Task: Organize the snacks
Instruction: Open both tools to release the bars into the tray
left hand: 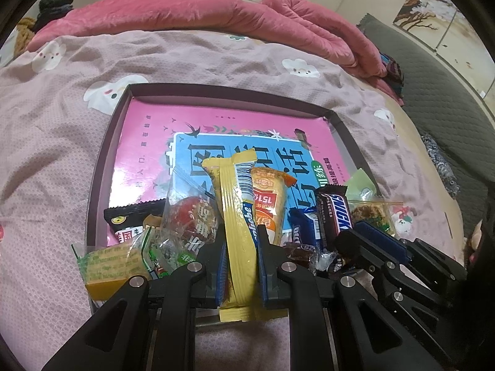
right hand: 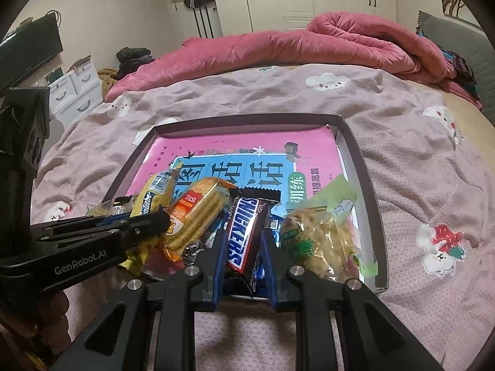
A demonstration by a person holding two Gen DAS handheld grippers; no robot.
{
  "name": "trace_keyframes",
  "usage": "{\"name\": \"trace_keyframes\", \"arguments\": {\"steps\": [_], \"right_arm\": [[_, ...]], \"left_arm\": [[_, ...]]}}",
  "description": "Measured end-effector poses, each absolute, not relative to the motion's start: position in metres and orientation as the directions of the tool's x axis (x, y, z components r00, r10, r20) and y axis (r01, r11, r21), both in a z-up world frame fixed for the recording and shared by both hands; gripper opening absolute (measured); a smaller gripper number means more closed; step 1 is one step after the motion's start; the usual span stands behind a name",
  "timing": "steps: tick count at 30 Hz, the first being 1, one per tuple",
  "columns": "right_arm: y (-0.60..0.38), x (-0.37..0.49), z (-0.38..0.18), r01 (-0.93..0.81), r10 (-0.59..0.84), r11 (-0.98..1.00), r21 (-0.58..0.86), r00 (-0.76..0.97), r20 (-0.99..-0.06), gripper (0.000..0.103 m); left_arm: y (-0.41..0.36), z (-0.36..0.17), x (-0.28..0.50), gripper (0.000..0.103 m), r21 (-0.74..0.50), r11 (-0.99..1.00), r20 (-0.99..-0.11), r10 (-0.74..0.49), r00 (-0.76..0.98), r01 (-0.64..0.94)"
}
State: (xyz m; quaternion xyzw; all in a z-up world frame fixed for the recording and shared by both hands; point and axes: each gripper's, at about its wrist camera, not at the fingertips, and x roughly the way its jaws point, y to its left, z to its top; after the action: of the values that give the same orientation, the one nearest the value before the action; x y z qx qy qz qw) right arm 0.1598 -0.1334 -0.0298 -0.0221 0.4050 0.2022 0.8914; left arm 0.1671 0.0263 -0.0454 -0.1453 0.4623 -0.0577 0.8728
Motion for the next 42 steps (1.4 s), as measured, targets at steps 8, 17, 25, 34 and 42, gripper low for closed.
{"name": "trace_keyframes", "arguments": {"steps": [8, 17, 25, 34, 42], "right_arm": [[-0.135, 0.159, -0.028, -0.376, 0.353, 0.916, 0.141, 0.586, -0.729, 0.022], [-0.135, 0.157, -0.025, -0.374, 0.359, 0.915, 0.15, 0.585, -0.727, 0.022], [-0.14, 0.157, -0.02, -0.367, 0.377, 0.913, 0.18, 0.587, -0.716, 0.022], [-0.147, 0.153, -0.01, -0.359, 0.378, 0.915, 0.182, 0.611, -0.695, 0.022], [-0.157, 0.143, 0.008, -0.348, 0.376, 0.92, 0.18, 0.656, -0.655, 0.035]], "left_arm": [[0.026, -0.042, 0.165, 0.028, -0.331, 0.944, -0.779, -0.26, 0.571, -0.022], [0.025, -0.038, 0.161, 0.04, -0.346, 0.938, -0.772, -0.275, 0.574, -0.016], [0.026, -0.029, 0.156, 0.051, -0.357, 0.934, -0.755, -0.284, 0.591, -0.006], [0.025, -0.019, 0.151, 0.057, -0.352, 0.936, -0.745, -0.278, 0.606, -0.003], [0.021, -0.001, 0.139, 0.074, -0.327, 0.945, -0.735, -0.258, 0.627, 0.006]]}}
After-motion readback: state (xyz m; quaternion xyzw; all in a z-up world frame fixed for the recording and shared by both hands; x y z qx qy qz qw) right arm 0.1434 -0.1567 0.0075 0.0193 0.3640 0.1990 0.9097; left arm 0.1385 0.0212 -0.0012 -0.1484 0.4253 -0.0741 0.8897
